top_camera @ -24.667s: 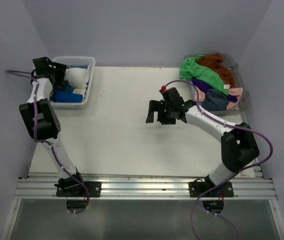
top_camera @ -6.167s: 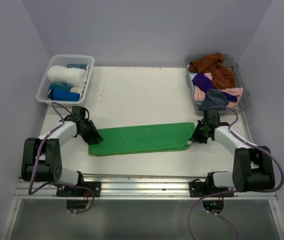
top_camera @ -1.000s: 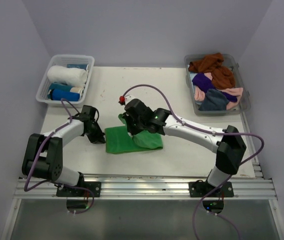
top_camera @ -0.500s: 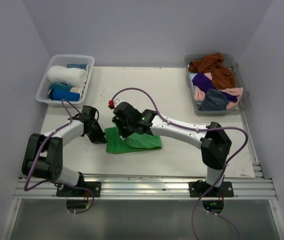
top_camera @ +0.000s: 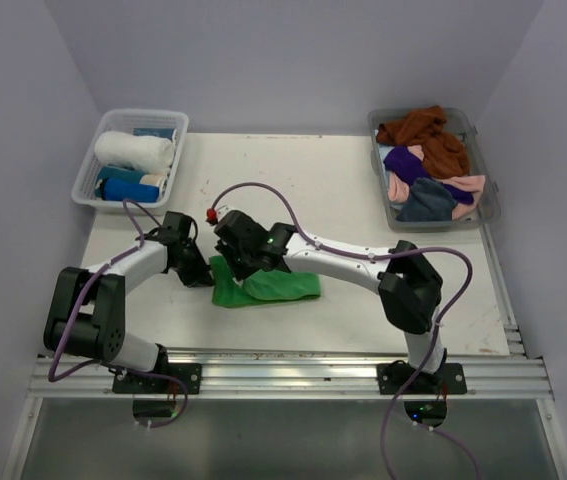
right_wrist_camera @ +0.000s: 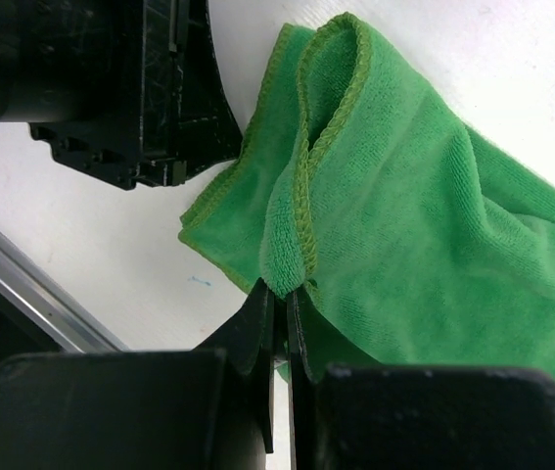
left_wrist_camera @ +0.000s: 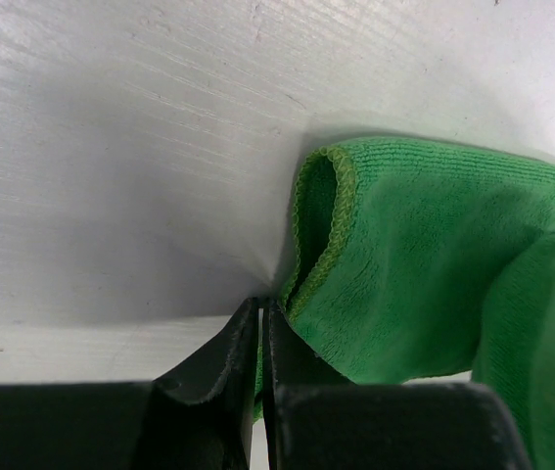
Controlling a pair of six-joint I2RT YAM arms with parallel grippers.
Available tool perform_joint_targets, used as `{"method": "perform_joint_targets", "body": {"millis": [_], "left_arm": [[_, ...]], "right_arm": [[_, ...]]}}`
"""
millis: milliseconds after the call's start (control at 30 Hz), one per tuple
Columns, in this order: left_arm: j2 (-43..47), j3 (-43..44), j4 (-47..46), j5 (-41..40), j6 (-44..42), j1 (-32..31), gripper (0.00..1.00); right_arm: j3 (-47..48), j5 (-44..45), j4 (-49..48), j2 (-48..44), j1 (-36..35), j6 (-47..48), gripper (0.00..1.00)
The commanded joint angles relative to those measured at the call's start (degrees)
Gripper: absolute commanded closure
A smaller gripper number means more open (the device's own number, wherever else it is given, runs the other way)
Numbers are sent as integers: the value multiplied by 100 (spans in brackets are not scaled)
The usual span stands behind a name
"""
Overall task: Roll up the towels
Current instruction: Fold the towel
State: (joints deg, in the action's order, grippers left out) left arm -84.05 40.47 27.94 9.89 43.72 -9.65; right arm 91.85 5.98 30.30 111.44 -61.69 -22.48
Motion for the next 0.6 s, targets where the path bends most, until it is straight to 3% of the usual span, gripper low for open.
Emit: {"method": "perform_joint_targets", "body": {"millis": [0, 333, 400, 433, 567], "left_arm": [[20, -136, 18, -198, -92, 16, 91], [424, 119, 624, -646, -66, 86, 91], [486, 233, 773, -751, -66, 104, 91], [547, 268, 861, -778, -66, 112, 91], [714, 400, 1028, -831, 4, 174, 91]], "right_arm": [[280, -123, -209, 158, -71, -55, 100], [719, -518, -394, 914, -220, -72, 100], [878, -580, -411, 1073, -221, -46, 83], [930, -572, -368, 1090, -221, -37, 65], [406, -502, -647, 591, -177, 7, 34]]}}
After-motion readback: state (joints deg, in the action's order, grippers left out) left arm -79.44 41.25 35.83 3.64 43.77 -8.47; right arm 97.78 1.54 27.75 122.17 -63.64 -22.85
